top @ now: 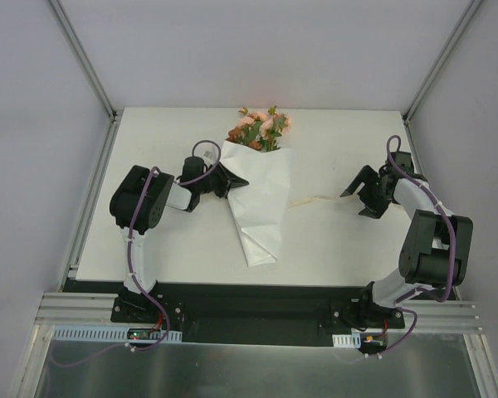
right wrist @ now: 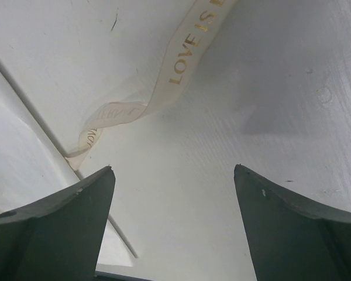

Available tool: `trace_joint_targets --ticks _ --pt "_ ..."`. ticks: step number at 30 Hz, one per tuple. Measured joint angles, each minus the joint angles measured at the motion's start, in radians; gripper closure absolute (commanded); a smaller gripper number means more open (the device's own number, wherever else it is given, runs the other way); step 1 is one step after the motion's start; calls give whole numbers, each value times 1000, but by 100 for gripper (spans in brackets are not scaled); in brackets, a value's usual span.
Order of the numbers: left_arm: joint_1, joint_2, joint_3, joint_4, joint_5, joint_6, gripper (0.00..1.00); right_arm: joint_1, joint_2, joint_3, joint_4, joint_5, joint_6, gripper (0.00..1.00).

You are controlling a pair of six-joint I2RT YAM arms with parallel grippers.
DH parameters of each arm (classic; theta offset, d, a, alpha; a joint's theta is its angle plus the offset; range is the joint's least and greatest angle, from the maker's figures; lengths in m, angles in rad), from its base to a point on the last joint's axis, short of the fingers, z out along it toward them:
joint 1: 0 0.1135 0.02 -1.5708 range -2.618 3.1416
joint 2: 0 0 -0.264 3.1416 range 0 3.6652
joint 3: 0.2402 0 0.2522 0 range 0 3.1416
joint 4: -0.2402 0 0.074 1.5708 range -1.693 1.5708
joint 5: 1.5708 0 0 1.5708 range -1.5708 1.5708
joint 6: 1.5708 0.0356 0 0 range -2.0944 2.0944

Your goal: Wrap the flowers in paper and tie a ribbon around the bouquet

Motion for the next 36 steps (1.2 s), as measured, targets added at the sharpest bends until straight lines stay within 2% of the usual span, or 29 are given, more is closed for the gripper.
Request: trace_joint_targets --ticks 4,6,10,11,14,17,20,25,30,36 --pt "8 -45 0 -116 1 46 23 0 0 14 -18 10 -9 5" --pt "13 -96 2 -185 6 87 17 0 0 26 -30 29 -14 2" --pt "64 -242 11 -410 37 217 18 -8 0 62 -66 79 -18 0" --pt "86 -283 23 -496 40 272 20 -14 0 82 -89 96 -17 3" --pt "160 -391 85 -768 14 438 20 -33 23 159 -146 156 -13 4" --pt "243 -496 146 -1009 -119 590 13 -56 83 267 -196 223 -2 4" --pt "335 -574 165 -1177 -301 659 6 -81 138 331 -224 272 14 4" --pt "476 -550 182 -1357 -532 625 10 -108 214 409 -278 322 31 1" --pt "539 -399 253 -1447 -567 487 19 -108 201 380 -261 312 38 1" --pt "543 -251 401 -1485 -630 332 26 -107 179 345 -263 320 35 1"
